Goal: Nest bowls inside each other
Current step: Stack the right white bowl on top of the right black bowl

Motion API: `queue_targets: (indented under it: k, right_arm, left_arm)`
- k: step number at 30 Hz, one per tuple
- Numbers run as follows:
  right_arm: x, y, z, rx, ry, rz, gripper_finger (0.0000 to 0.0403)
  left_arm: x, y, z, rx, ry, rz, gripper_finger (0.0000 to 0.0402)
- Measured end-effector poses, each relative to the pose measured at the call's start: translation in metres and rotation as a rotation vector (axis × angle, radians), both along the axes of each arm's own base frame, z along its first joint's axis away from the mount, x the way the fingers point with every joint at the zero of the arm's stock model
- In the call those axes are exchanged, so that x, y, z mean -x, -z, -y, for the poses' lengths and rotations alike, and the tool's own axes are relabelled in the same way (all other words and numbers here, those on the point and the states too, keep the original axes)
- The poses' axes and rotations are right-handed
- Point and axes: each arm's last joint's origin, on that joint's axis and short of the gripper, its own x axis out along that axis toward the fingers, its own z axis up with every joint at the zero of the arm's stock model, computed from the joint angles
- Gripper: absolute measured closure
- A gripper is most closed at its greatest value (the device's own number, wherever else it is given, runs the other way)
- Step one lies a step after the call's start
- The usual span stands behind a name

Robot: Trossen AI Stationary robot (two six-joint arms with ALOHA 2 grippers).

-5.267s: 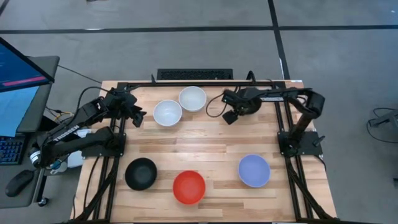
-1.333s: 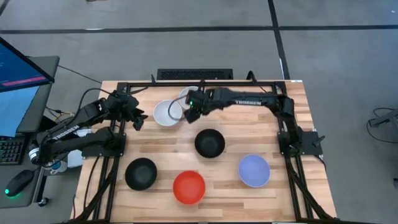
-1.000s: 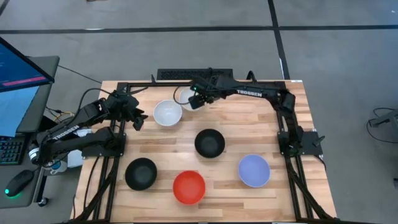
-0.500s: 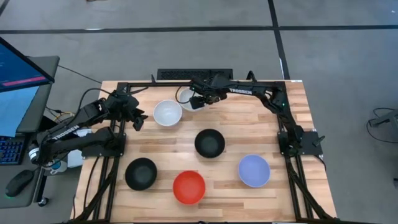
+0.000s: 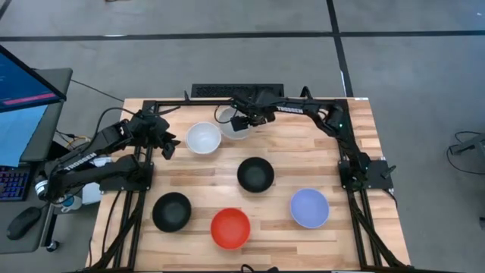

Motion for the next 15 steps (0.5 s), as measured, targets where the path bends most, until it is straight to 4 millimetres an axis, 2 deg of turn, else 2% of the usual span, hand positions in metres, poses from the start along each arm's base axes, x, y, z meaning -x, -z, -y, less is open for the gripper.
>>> queue_targets:
  k: [5, 15]
  right_arm:
    - [-0.0052, -0.0003, -0.0028, 0.030, -0.007, 0.027, 0.0190]
    - [-0.0063, -0.0005, -0.0023, 0.038, -0.007, 0.037, 0.0267]
  left_arm:
    - [0.0000, -0.0001, 0.0000, 0.000, 0.000, 0.001, 0.0237]
    - [0.0000, 0.0000, 0.0000, 0.000, 0.000, 0.000, 0.0237]
